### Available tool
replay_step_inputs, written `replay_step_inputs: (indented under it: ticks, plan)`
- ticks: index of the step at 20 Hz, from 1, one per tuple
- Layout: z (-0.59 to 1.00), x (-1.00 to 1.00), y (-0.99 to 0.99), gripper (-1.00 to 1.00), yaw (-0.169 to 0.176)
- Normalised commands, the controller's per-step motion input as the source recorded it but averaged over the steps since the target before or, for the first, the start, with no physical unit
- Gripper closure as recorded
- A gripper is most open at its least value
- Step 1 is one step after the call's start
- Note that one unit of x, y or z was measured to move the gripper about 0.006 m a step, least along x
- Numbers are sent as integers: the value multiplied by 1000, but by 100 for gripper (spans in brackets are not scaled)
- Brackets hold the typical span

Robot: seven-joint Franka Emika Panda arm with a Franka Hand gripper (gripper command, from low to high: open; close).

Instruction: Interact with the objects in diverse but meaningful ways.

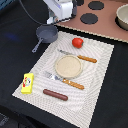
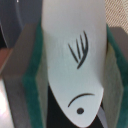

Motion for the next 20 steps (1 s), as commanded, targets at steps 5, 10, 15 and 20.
replay_step_inputs:
  ticks: [5, 10, 15, 20]
  plan:
    - [-409, -408, -139, 100, 6]
    - [-342, -610, -74, 100, 11]
    - [-187, -681, -39, 100, 14]
    - [-149, -595, -66, 100, 9]
